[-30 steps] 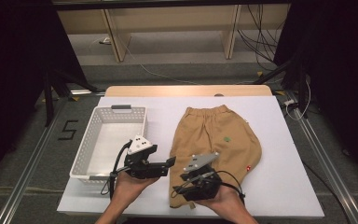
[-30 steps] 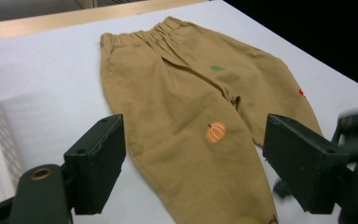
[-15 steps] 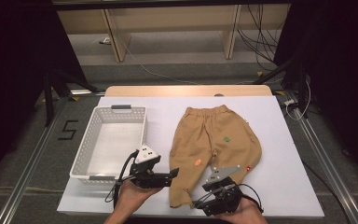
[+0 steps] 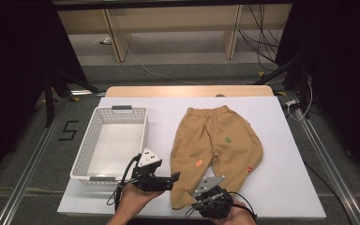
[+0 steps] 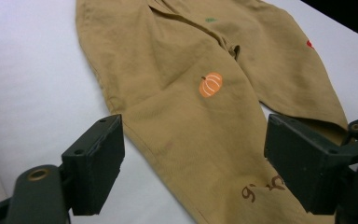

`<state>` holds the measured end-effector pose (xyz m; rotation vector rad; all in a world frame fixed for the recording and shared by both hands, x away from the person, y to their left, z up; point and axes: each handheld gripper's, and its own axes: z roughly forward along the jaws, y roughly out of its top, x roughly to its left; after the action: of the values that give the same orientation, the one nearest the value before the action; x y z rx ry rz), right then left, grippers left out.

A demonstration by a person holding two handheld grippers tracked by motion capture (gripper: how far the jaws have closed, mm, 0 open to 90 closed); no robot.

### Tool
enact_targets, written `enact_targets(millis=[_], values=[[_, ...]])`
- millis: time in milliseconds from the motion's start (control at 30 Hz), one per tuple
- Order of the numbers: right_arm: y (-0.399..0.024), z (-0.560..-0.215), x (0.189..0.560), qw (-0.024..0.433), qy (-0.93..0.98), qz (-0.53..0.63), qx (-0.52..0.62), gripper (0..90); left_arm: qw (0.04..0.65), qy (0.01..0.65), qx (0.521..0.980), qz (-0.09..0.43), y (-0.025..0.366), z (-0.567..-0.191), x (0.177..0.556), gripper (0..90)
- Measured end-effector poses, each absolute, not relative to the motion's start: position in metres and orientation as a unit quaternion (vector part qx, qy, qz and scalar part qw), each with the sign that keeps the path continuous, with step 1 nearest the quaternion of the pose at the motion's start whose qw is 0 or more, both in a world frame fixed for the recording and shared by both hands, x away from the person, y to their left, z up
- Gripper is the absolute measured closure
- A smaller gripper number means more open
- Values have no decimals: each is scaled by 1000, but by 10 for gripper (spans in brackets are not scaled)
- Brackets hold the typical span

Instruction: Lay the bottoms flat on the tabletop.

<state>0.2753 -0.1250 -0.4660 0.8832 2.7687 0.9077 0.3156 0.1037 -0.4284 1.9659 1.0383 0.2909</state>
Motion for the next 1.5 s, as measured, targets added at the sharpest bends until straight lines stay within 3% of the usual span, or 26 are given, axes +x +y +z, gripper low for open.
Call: enact_targets(millis=[100,367,567,767,933,1067,1500], values=[[-130,-455,270,58,905,305,290,875,429,418,793,113,103,-432,316,203],[-136,-430,246,96,908,303,274,878,422,422,794,114,103,-436,318,204],[-122,-434,233,80,918,297,250,883,420,423,794,114,102,-438,319,204],[-122,-436,239,48,915,309,257,655,415,423,798,114,102,-440,319,204],[-142,-423,253,64,890,348,288,470,413,425,797,114,102,-442,320,204],[-173,-418,273,105,859,366,341,425,412,426,797,117,101,-443,322,204],[-252,-418,310,171,789,375,456,359,402,412,806,140,77,-443,317,203]])
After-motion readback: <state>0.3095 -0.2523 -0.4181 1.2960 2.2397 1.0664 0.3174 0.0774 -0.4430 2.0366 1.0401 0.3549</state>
